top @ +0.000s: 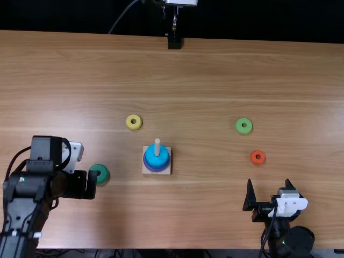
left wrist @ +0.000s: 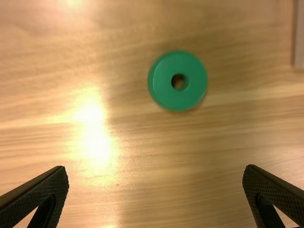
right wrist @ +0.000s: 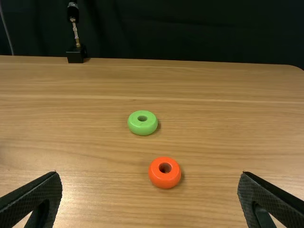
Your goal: Build the Hanoi tower: stack the rings onto the peg from bottom to top in this color order: purple, dark blue, light blue, dark green, light green, yellow, orange.
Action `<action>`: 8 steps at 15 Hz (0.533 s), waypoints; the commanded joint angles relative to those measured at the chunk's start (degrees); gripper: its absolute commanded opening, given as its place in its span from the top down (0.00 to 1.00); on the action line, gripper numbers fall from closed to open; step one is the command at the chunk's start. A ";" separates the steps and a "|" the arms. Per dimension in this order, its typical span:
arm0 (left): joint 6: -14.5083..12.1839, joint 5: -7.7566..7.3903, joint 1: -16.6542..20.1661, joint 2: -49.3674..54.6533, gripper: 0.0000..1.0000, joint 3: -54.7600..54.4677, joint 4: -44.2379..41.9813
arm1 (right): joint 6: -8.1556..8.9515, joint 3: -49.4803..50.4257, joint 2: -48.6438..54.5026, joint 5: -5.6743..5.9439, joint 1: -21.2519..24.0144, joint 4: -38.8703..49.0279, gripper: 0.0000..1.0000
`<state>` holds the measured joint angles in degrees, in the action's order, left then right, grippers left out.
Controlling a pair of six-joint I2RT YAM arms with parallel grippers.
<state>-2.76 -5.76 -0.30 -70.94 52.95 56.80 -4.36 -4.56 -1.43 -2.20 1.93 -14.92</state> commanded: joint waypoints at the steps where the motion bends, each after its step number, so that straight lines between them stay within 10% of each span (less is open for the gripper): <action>1: -0.08 -1.10 -0.41 -3.51 0.00 2.86 -0.37 | 0.35 3.85 1.43 -0.76 0.70 -4.55 0.00; 8: 0.02 0.17 -5.42 -14.67 0.00 3.21 -7.22 | 0.35 3.85 1.43 -0.76 0.70 -4.55 0.00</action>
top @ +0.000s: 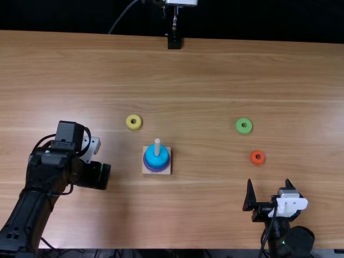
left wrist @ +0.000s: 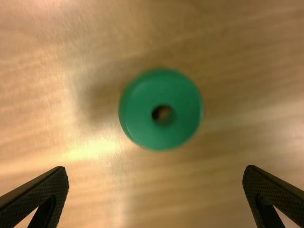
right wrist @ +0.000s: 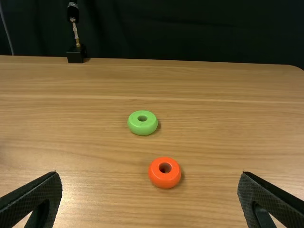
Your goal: Build the Hanoi tower: stack the rings onto the peg from bottom to top in this color order: purple, dark blue, light blue, dark green, light green, yellow, orange.
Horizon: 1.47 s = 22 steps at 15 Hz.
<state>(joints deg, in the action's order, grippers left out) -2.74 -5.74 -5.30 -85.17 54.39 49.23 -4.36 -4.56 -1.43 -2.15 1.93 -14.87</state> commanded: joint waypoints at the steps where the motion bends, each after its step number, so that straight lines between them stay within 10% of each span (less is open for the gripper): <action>1: -0.10 0.25 -0.68 -1.32 0.00 1.68 -1.35 | 0.35 3.85 1.43 -0.91 0.70 -4.59 0.00; 22: -0.10 0.25 -2.79 -10.28 0.00 0.63 -5.89 | 0.35 3.85 1.43 -0.91 0.70 -4.59 0.00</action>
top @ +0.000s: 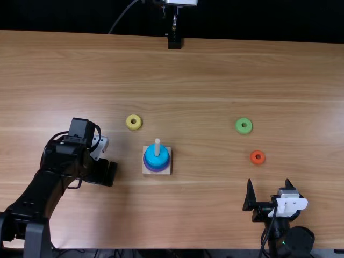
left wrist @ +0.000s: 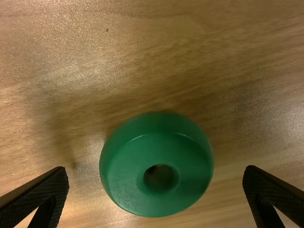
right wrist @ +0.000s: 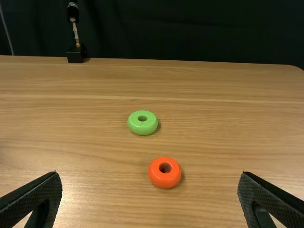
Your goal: Build the Hanoi tower: stack the rings onto the peg from bottom to top in this color order: purple, dark blue, light blue, dark green, light green, yellow, orange.
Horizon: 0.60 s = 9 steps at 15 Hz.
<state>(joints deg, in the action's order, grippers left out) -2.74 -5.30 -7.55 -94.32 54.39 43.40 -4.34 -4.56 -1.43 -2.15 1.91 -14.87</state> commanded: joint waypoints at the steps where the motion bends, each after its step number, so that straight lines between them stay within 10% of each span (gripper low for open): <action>1: -0.10 -0.29 -0.53 -1.74 0.00 0.10 -0.15 | 0.33 3.85 1.43 -0.80 0.72 -4.59 0.00; 3: -0.10 -0.18 -0.53 -1.74 0.03 -0.16 -2.05 | 0.33 3.85 1.43 -0.91 0.72 -4.59 0.00; 7: -0.10 -0.18 -1.33 -1.74 0.48 -2.10 -7.85 | 0.33 3.85 1.43 -0.80 0.72 -4.59 0.00; 9: 0.00 -0.29 -1.33 -1.74 0.36 -2.10 -7.22 | 0.23 3.85 1.43 -0.91 0.72 -4.59 0.00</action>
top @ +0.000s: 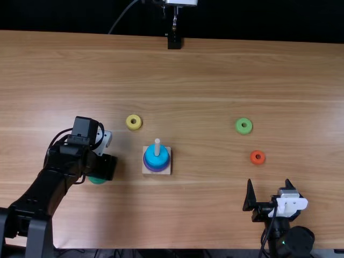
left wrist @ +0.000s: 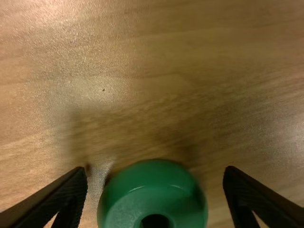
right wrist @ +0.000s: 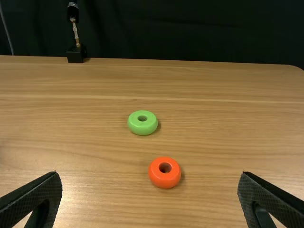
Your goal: Build the Hanoi tower: stack the rings onto the peg from bottom to top in this color order: purple, dark blue, light blue, dark green, light green, yellow, orange.
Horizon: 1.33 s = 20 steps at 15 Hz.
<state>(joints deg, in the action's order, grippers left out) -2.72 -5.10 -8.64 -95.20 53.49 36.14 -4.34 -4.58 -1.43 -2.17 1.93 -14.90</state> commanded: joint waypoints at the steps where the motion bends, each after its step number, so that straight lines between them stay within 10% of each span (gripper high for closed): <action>1: -0.02 -0.38 -0.23 -0.78 0.12 -1.11 0.35 | 0.33 3.88 1.43 -0.78 0.70 -4.57 0.00; 5: -0.86 0.25 -0.85 -0.78 0.00 0.29 5.31 | 0.33 3.88 1.43 -0.78 0.70 -4.57 0.00; 8: -0.86 5.84 -3.05 -0.60 0.00 0.21 7.52 | 0.23 3.88 1.43 -0.88 0.70 -4.57 0.00; 17: -0.13 4.89 -2.96 -0.34 0.00 -0.41 6.68 | 0.23 3.88 1.43 -0.78 0.70 -4.57 0.00; 20: -0.13 5.00 -2.78 -0.51 0.47 -0.41 6.15 | 0.33 3.88 1.43 -0.88 0.70 -4.57 0.00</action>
<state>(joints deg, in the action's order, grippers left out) -2.76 -0.03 -11.62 -95.18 53.52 42.39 -4.34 -4.58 -1.43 -2.15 1.93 -14.92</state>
